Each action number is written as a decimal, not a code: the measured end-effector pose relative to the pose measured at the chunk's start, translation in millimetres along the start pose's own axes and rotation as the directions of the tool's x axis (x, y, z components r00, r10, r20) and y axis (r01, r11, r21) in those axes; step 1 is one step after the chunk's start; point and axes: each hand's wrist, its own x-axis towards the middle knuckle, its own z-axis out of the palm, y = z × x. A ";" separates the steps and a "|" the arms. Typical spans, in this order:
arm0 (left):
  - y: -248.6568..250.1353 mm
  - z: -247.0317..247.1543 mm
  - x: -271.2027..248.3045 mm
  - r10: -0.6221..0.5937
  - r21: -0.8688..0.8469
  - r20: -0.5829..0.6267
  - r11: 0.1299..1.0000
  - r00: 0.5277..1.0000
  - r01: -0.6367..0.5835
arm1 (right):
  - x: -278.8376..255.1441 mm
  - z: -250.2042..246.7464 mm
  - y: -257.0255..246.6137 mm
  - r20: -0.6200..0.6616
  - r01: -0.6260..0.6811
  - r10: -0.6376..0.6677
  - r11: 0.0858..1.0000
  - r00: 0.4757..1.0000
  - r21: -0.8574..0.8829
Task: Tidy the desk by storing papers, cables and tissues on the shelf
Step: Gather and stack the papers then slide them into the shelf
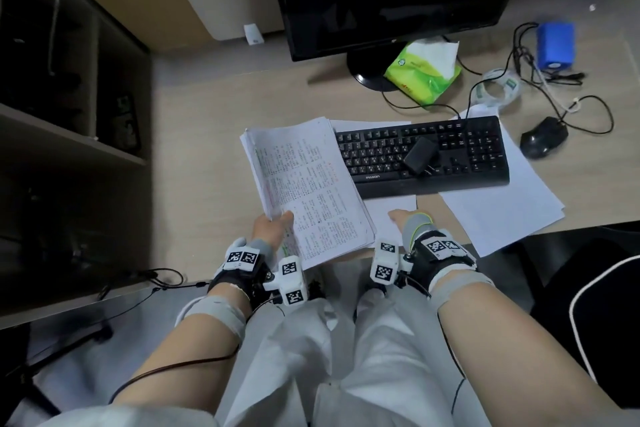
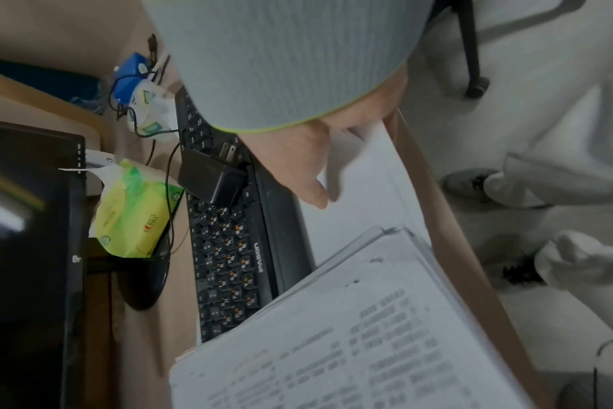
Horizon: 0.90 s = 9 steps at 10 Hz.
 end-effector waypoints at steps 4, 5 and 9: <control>9.4 -26.4 -0.6 0.031 -0.114 -0.211 0.992 0.977 -0.057 | -155.8 -44.5 -14.1 -0.114 0.234 -0.215 0.953 0.970 0.192; 21.2 -36.8 -4.0 0.039 -0.128 -0.243 0.989 0.969 -0.072 | -179.5 -58.4 -23.4 -0.198 0.331 -0.354 0.933 0.914 -0.138; 23.0 -54.2 0.9 0.010 -0.094 -0.218 0.995 0.976 -0.031 | -187.0 -52.3 4.5 -0.111 0.325 -0.310 0.826 0.944 0.460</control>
